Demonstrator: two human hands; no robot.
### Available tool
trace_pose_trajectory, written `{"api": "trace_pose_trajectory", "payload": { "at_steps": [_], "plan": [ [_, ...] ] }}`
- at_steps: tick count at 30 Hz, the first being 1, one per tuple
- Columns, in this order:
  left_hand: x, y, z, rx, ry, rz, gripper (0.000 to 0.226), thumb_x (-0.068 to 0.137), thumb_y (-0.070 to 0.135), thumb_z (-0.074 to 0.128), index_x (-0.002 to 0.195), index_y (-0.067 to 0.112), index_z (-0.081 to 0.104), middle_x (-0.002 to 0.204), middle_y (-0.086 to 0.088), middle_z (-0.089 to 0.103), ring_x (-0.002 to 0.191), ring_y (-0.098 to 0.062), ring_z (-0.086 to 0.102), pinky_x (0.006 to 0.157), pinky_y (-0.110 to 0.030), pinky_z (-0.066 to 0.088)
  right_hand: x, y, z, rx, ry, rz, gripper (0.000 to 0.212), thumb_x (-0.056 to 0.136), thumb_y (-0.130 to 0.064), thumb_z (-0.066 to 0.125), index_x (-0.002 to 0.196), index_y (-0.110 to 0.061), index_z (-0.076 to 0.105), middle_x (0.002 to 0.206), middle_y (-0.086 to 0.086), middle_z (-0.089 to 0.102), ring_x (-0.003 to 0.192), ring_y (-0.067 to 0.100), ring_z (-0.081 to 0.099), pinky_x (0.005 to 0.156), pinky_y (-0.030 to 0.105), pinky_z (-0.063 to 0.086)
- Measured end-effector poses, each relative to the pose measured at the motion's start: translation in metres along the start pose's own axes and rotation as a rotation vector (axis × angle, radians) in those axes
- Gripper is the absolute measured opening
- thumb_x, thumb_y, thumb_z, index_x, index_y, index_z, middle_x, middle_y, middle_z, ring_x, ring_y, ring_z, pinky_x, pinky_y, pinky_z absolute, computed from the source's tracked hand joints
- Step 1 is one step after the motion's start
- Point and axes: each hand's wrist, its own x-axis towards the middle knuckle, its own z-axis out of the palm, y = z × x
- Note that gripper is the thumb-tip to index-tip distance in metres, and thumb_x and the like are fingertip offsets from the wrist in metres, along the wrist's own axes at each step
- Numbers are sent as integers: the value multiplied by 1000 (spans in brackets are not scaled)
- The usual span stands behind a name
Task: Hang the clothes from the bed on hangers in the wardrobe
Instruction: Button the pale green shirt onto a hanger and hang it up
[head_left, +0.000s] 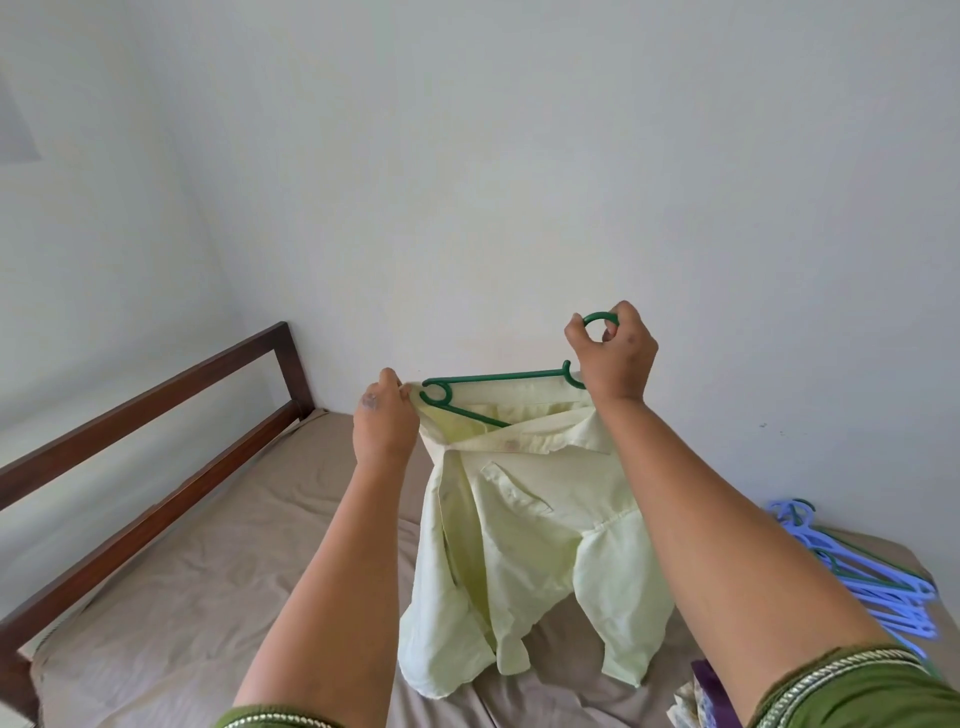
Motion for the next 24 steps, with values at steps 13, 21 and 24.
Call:
{"api": "trace_pose_trajectory", "payload": {
  "at_steps": [13,21,24],
  "plan": [
    [6,56,-8,-115,97,114,10,96,9,37,93,4,44,75,-7,49,73,-26,44,61,-33,30,-41,3,8,-47,-274,-198,40,74,-16,75,65,-17,37,53,-5,34,47,17,28,47,24,22],
    [-15,62,-22,-222,-870,207,14,85,18,68,85,6,61,80,-6,74,69,-21,66,72,-33,57,-7,-6,-1,25,-158,2,43,78,-22,73,62,-15,34,52,-10,28,46,12,27,46,19,23],
    [-19,54,-15,-427,-825,210,23,80,25,77,94,10,67,90,1,72,76,-8,63,77,-27,52,-6,-9,-2,38,-226,48,47,77,-23,73,58,-21,30,50,-9,29,46,10,27,46,17,24]
  ]
}}
